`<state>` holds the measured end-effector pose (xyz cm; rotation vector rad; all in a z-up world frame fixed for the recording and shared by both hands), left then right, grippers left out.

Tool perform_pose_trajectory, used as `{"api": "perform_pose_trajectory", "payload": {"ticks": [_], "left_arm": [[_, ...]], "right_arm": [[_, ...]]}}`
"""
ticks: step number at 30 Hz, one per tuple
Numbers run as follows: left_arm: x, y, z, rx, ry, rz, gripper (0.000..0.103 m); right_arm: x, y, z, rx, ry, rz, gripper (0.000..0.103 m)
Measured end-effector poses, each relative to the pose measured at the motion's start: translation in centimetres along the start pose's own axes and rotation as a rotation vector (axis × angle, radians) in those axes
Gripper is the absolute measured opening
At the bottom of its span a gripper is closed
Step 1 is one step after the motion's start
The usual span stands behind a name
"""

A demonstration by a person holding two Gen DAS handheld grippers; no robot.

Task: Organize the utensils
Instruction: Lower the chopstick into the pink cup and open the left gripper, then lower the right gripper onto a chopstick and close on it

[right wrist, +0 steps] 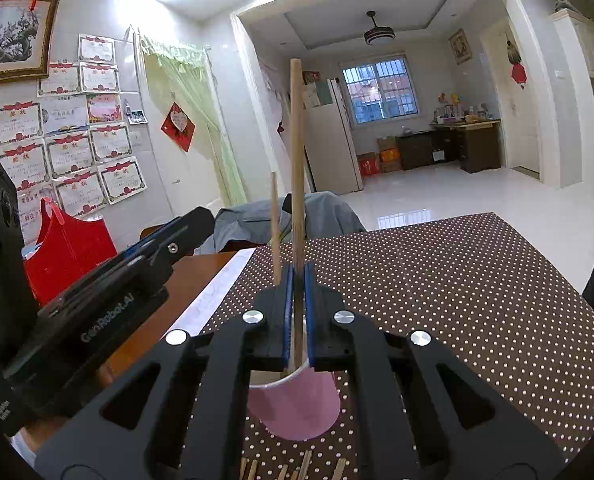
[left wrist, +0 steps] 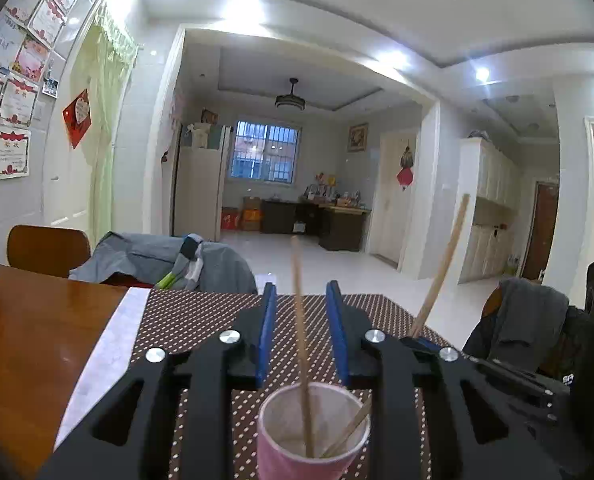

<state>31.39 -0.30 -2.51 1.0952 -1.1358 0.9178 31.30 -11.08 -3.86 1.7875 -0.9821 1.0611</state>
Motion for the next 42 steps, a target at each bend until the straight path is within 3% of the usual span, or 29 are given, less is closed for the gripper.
{"api": "perform_pose_trajectory", "payload": {"ticks": [6,16,19,21,23,33,38,42], "left_arm": [[-0.5,1.6,-0.6,0.036,-0.014,-0.033,0.050],[-1.5,4.1,-0.1,0.038,-0.083,-0.064,0.060],[-1.6,5.1,-0.2,0.038,-0.085,-0.071,0.061],[-1.6,5.6,-0.2,0.044,-0.086,-0.075,0.061],[-1.6,6.4,-0.3,0.048,-0.085,-0.076,0.061],[-3.1,10.0,0.4,0.026,-0.071,-0.131,0.062],[-5.2,11.0,1.0,-0.031,-0.027,-0.215,0.062],[-7.6,11.0,1.7,-0.053,-0.028,-0.326,0.062]], "right_arm": [[-0.7,0.7,-0.4,-0.004,0.012,-0.013,0.007],[-1.9,1.8,-0.6,-0.033,-0.003,-0.058,0.008],[-1.9,2.2,-0.5,-0.040,-0.016,-0.068,0.018],[-1.8,2.8,-0.5,-0.043,-0.021,-0.058,0.040],[-1.6,3.6,-0.7,-0.043,-0.017,-0.039,0.048],[-2.2,7.8,-0.8,-0.077,0.012,-0.046,0.054],[-3.7,9.5,-0.4,-0.111,0.028,-0.090,0.054],[-6.1,10.2,0.1,-0.139,0.046,-0.176,0.054]]}}
Point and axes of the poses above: each gripper's, at about its wrist camera, not at the fingertips, and y roughly against the way its jaws point, z to its right, x to its top, the point moved 6 cm from there along -y, roughly the way its jaws point, and after that the axes turned 3 degrees about -y, right-handed, at the moved point
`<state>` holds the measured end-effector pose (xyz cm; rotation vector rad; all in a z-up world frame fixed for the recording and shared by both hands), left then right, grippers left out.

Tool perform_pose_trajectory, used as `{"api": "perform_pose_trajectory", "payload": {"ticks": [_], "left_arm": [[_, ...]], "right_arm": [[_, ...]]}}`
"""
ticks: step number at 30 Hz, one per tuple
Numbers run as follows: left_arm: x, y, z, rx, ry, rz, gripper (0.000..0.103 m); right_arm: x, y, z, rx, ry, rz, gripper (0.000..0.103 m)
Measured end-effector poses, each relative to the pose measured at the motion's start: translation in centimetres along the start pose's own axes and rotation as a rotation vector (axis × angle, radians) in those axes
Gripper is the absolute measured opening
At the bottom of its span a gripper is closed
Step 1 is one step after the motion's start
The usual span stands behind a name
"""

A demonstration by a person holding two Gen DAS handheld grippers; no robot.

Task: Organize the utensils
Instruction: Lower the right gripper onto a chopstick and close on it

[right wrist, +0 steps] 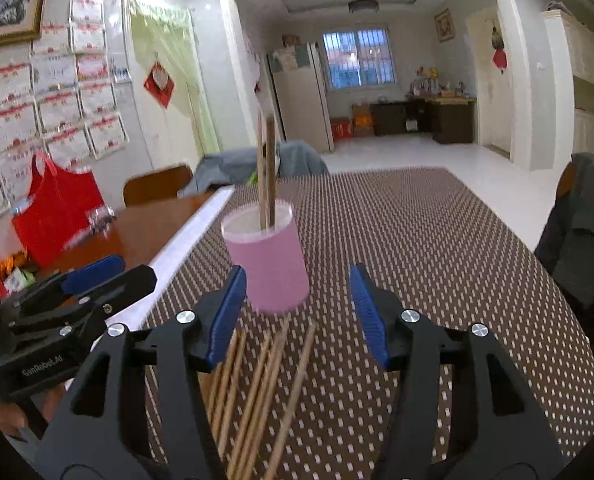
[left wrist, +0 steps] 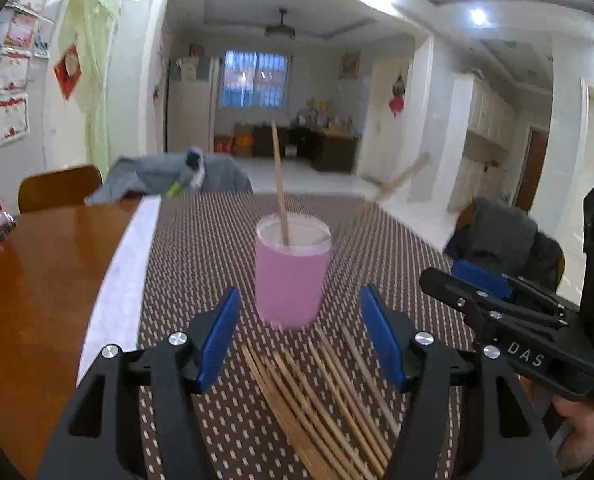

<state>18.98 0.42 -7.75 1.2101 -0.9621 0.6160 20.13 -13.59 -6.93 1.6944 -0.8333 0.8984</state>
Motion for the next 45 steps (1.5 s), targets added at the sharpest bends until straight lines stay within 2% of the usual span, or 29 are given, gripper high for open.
{"api": "perform_pose_trajectory", "payload": {"ticks": [4,8,13,27,35,40,43,45], "left_arm": [[-2.5,-1.0,0.2,0.003,-0.007,-0.126,0.062],[-5.3,-2.1,-0.8,-0.011,0.051,-0.262,0.062],[-7.6,-3.2,-2.2,-0.006,0.116,-0.345,0.062],[-9.6,-5.8,-4.5,0.126,0.123,-0.462,0.062],[-9.2,-6.5,-4.6,0.147,0.111,-0.464,0.062],[-8.9,-6.9,-4.0,0.167,0.063,-0.476,0.062],[-9.1,-7.7,-3.0,0.156,0.022,-0.520,0.062],[-9.1,-7.6,-2.5,0.180,-0.024,-0.507,0.062]], "right_arm": [[-2.2,-0.7,0.5,-0.017,0.012,-0.101,0.054],[-4.3,-1.6,0.9,-0.025,0.021,-0.190,0.054],[-6.0,-2.5,1.0,-0.020,0.019,-0.254,0.054],[-7.1,-4.0,1.2,-0.021,0.014,-0.302,0.054],[-7.3,-4.4,1.3,-0.016,0.011,-0.316,0.056],[-7.3,-4.6,1.4,-0.018,0.017,-0.320,0.057],[-7.3,-4.8,1.3,-0.018,0.023,-0.325,0.058],[-7.3,-4.9,1.3,-0.018,0.027,-0.332,0.058]]}}
Point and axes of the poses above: each gripper's, at about its wrist camera, not at the fingertips, and y roughly against the way its jaws point, z to its right, x to its top, the point moved 6 cm from there along -y, roughly the way its jaws point, and after that the axes turned 3 degrees about -y, right-handed, at the moved point
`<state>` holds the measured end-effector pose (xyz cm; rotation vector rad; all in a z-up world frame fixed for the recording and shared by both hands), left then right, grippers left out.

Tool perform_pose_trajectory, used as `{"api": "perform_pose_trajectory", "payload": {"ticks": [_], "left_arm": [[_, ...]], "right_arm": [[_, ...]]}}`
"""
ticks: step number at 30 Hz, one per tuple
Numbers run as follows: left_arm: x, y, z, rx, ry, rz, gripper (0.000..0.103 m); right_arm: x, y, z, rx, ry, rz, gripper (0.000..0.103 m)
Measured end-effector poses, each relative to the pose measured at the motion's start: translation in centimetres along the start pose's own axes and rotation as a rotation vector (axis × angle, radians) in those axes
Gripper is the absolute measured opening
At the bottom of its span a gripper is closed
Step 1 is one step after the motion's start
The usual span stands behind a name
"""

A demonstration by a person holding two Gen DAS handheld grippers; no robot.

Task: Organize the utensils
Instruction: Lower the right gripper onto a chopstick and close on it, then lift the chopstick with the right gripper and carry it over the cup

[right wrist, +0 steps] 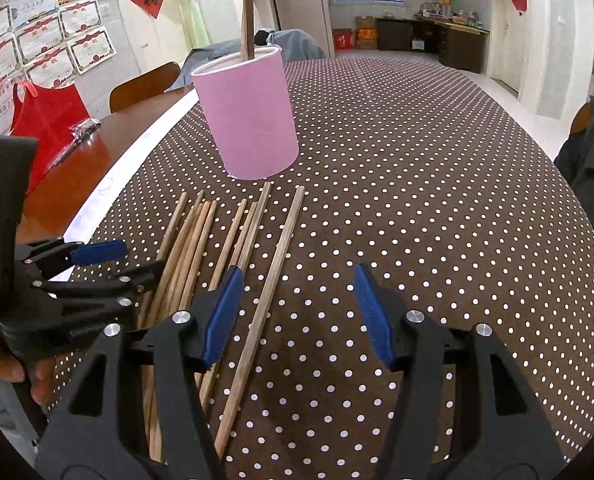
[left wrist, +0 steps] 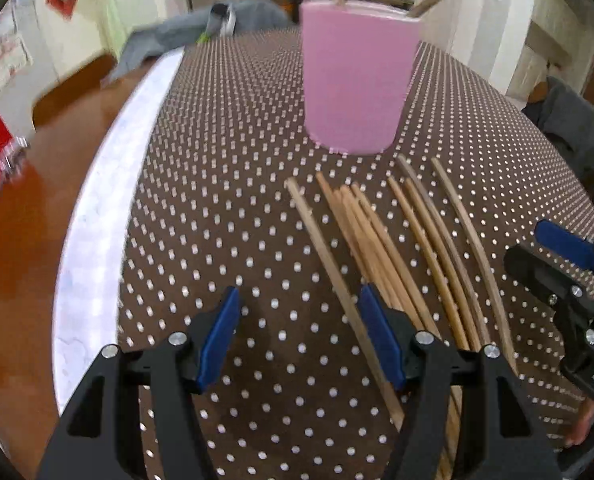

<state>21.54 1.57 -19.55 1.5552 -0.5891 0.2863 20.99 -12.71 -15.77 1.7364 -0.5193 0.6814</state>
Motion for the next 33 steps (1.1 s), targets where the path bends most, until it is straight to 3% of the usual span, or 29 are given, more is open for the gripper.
{"api": "perform_pose_trajectory", "payload": {"ticks": [5,9,15,16,18,19,22,26,33], "left_arm": [[0.0,0.2,-0.4,-0.041,0.007,0.010,0.057],[0.3,0.3,-0.7,-0.054,0.000,0.016,0.037],[0.8,-0.4,-1.4,-0.051,0.009,0.025,0.020],[0.9,-0.5,-1.6,-0.051,0.014,0.028,0.013],[0.9,-0.6,-1.9,-0.058,0.029,0.033,0.009],[1.0,-0.7,-2.0,-0.060,0.034,0.035,0.006],[1.3,-1.0,-2.1,-0.082,0.056,0.041,0.006],[1.7,-0.5,-2.1,-0.103,0.073,0.083,0.006],[2.9,2.8,-1.5,-0.139,0.077,0.206,0.006]], "right_arm": [[-0.2,-0.6,-0.2,-0.007,0.030,-0.029,0.058],[-0.4,-1.6,-0.5,-0.018,0.053,-0.063,0.057],[-0.4,-3.1,-0.9,-0.036,0.106,-0.123,0.057],[-0.4,-3.2,-1.0,-0.039,0.121,-0.132,0.054],[-0.2,-3.4,-1.1,-0.059,0.157,-0.146,0.029],[0.0,-3.4,-1.0,-0.069,0.167,-0.153,0.026],[0.6,-3.7,-0.2,-0.053,0.169,-0.186,0.013],[1.1,-3.9,0.7,0.013,0.131,-0.219,0.009],[1.3,-3.2,2.3,0.092,0.051,-0.203,0.006]]}}
Point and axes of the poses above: each gripper's, at about its wrist camera, not at the fingertips, and y roughly against the way its jaws point, z to its right, x to its top, the point moved 6 cm from there along -y, roughly the way its jaws point, and after that the axes turned 3 degrees about -y, right-handed, at the moved point
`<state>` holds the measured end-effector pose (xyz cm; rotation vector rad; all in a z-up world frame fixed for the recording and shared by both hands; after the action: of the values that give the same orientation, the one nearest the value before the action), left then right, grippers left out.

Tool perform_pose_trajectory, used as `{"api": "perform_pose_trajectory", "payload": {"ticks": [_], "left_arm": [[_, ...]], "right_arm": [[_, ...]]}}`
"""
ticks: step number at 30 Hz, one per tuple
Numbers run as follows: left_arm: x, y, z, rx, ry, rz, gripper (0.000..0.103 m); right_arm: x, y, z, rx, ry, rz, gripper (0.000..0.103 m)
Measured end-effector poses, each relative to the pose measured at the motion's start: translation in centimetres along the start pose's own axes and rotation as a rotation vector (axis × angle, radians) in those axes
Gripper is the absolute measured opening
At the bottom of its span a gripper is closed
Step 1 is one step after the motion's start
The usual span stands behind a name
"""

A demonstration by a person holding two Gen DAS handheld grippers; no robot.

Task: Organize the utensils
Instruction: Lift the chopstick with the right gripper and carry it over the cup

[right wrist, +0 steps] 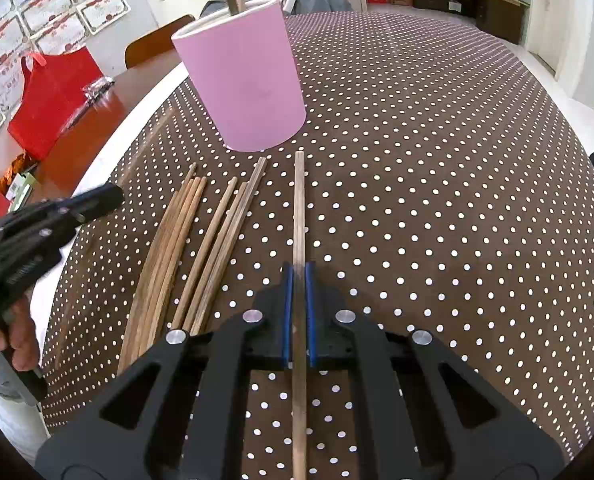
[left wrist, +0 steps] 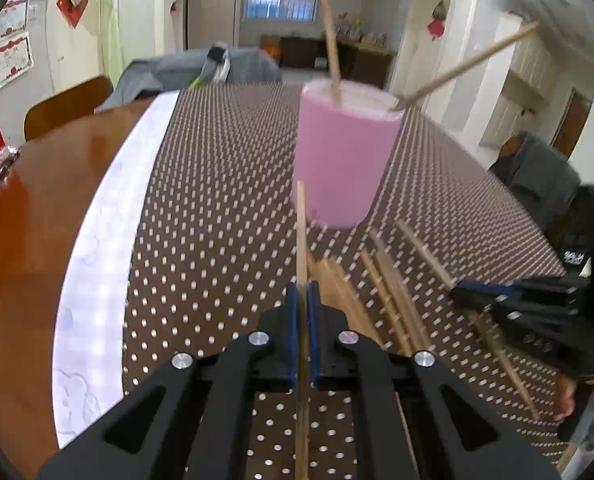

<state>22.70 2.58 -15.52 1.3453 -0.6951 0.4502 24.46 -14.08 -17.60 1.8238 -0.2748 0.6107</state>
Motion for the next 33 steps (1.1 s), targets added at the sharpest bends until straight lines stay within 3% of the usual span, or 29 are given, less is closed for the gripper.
{"api": "perform_pose_trajectory", "payload": {"ticks": [5,12,22,33], "left_arm": [[1.3,2.4,0.9,-0.044,-0.006,0.081,0.006],[2.9,5.8,2.2,-0.142,-0.006,0.212,0.006],[6.9,8.5,3.4,-0.261,0.010,0.425,0.006],[13.8,7.7,2.2,-0.266,0.043,0.641,0.006]], "right_arm": [[0.2,1.7,0.9,0.042,-0.020,0.040,0.006],[1.5,6.1,1.6,0.133,-0.068,0.163,0.006],[4.3,12.9,2.5,0.217,-0.133,0.479,0.006],[12.3,13.9,2.3,0.211,-0.154,0.750,0.006]]}}
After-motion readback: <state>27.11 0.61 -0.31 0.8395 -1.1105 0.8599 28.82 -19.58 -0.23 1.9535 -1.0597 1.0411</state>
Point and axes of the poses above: each gripper's, at about its wrist camera, not at the fingertips, and y roughly against the way its jaws point, z to its right, x to its top, the point moved 6 cm from there along -y, roughly the way its jaws point, and after that the axes turned 3 degrees about -y, right-handed, at the moved point
